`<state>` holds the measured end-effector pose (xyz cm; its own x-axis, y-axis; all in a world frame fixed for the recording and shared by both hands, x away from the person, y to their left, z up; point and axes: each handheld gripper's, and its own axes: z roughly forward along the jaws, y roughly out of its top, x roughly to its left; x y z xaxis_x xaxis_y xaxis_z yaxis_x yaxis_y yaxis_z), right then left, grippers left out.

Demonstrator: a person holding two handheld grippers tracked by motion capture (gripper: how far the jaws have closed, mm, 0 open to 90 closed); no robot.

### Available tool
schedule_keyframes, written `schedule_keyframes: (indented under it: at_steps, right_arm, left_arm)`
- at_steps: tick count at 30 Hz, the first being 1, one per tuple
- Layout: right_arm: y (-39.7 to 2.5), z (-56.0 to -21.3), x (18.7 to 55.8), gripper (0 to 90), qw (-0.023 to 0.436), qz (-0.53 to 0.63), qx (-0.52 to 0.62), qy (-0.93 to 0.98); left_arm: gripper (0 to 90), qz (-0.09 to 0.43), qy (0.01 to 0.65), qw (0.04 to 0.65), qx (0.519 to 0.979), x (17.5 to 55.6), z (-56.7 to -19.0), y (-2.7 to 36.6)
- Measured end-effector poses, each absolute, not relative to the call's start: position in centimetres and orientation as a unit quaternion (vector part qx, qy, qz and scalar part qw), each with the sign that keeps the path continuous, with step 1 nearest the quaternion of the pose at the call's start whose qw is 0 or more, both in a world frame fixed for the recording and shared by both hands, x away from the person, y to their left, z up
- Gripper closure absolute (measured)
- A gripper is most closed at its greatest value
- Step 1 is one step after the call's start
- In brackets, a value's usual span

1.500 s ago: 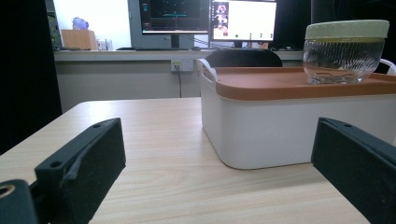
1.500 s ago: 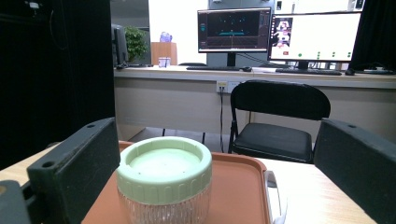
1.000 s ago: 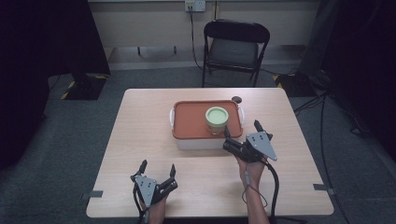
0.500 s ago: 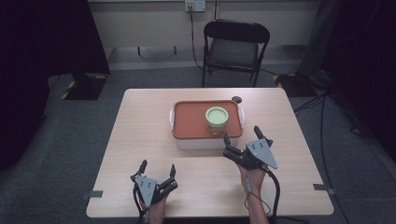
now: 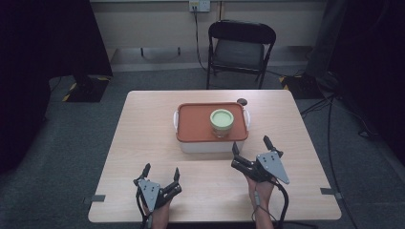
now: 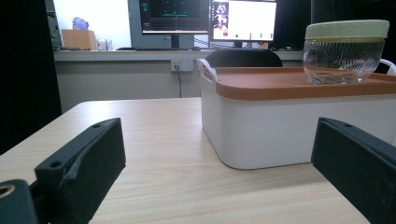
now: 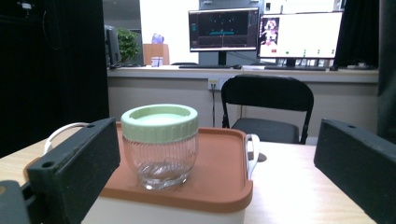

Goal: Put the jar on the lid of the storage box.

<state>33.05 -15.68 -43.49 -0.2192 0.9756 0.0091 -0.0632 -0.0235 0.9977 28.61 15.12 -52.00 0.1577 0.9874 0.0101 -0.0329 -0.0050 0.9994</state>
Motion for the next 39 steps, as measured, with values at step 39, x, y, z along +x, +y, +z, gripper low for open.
schedule_keyframes:
  at_steps: [39]
  right_arm:
    - [-17.1, -46.5, 29.1, 0.0, 0.475, 0.546, 0.439, 0.532]
  left_arm:
    - [2.5, 0.469, 0.449, 0.544, 0.532, 28.6, -52.0, 15.1]
